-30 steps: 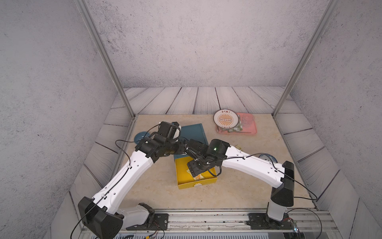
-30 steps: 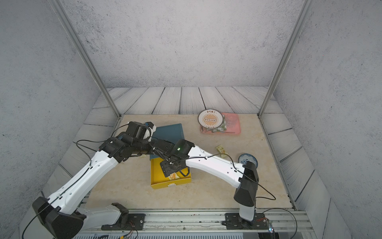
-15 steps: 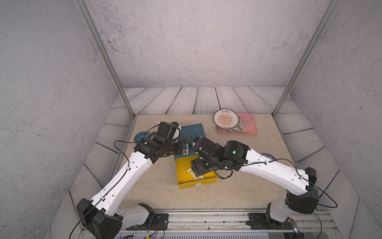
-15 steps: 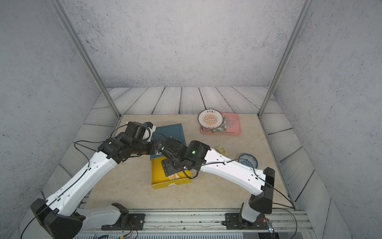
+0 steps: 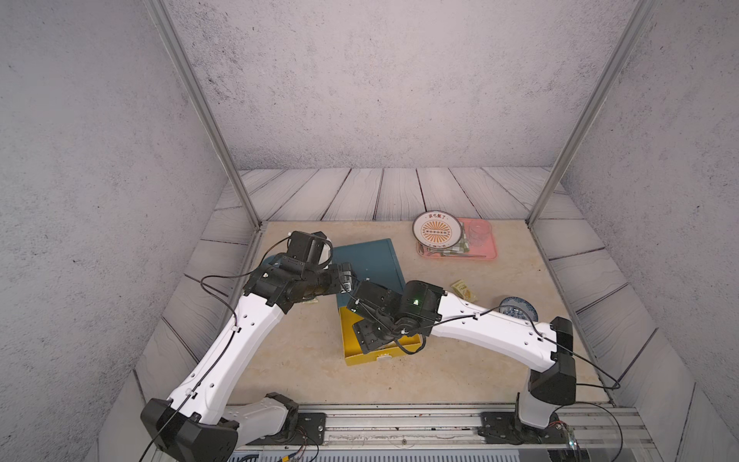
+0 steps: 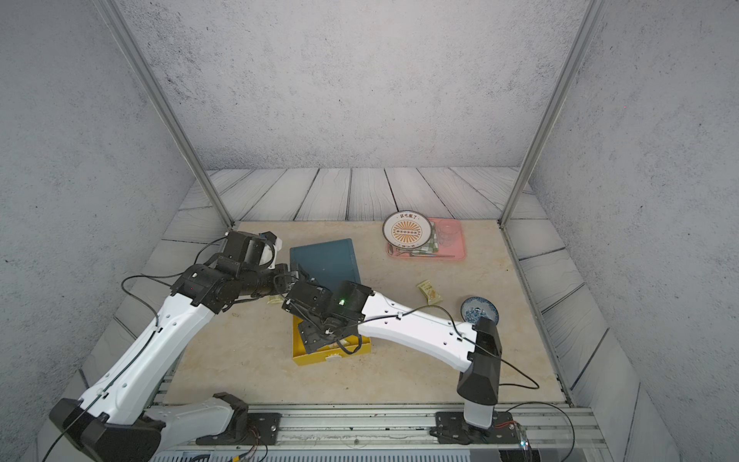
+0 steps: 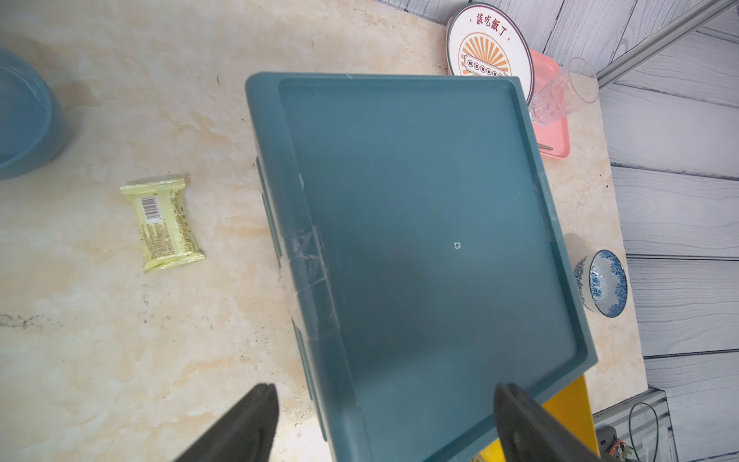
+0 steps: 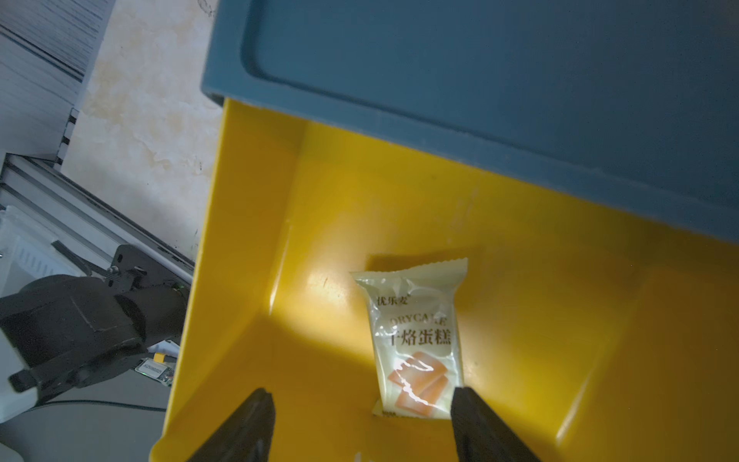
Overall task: Take the cookies out of the drawer
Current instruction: Pick up the cookie from the drawer.
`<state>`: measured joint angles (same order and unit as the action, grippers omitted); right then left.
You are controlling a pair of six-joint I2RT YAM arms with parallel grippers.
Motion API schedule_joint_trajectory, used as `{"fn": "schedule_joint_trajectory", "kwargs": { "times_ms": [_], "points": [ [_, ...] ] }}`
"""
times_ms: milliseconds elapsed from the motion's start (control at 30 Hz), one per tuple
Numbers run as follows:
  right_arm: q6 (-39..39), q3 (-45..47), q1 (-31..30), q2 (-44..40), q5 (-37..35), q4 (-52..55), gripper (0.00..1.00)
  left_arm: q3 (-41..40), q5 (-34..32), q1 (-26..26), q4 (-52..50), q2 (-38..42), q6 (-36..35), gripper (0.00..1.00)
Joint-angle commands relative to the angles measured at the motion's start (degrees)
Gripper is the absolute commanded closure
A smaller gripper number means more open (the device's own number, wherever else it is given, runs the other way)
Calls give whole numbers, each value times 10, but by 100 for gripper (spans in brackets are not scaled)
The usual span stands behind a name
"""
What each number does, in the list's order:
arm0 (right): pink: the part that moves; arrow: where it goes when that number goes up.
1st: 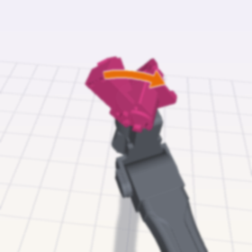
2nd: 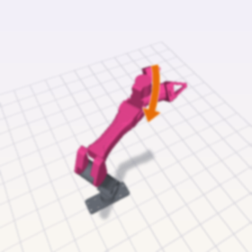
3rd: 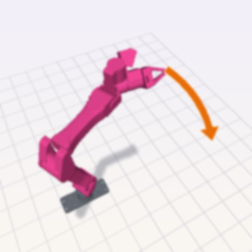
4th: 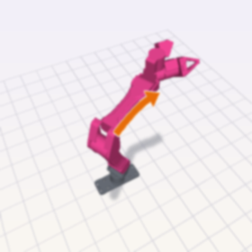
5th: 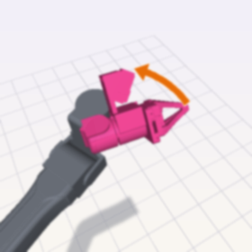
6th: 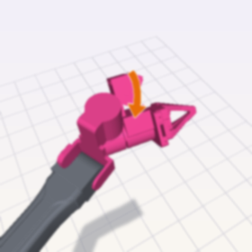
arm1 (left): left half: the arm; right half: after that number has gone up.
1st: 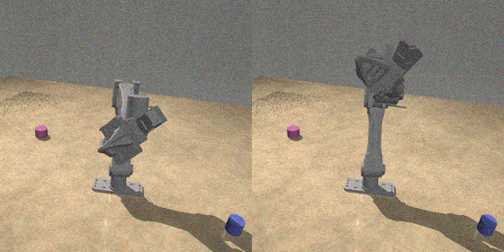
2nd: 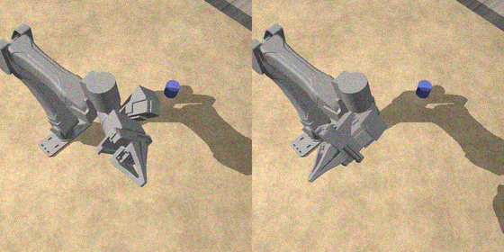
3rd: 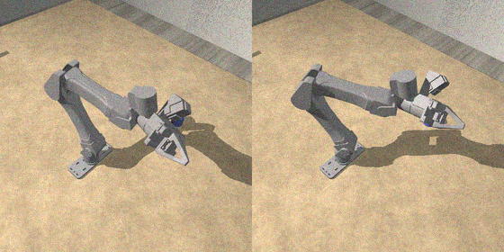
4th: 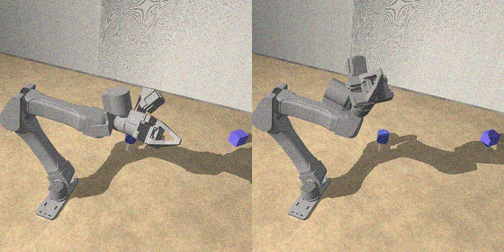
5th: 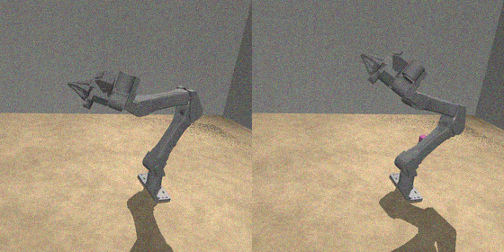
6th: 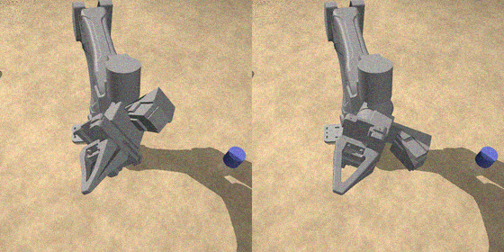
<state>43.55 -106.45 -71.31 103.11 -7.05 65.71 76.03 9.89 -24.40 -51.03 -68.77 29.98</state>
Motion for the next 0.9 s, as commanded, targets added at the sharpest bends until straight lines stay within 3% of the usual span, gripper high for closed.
{"fn": "schedule_joint_trajectory", "kwargs": {
  "times_ms": [0, 633, 867],
  "points": [
    [9, -26, -4, 18, -14, 46, 25, 7, 4, 10, -12, 12, -4, 7],
    [12, -58, -3, 97, -38, 90, 27, -21, 15, 34, -11, 39, -25, 5],
    [10, -54, -2, 111, -39, 88, 34, -25, 17, 35, -7, 42, -27, 5]
  ]
}}
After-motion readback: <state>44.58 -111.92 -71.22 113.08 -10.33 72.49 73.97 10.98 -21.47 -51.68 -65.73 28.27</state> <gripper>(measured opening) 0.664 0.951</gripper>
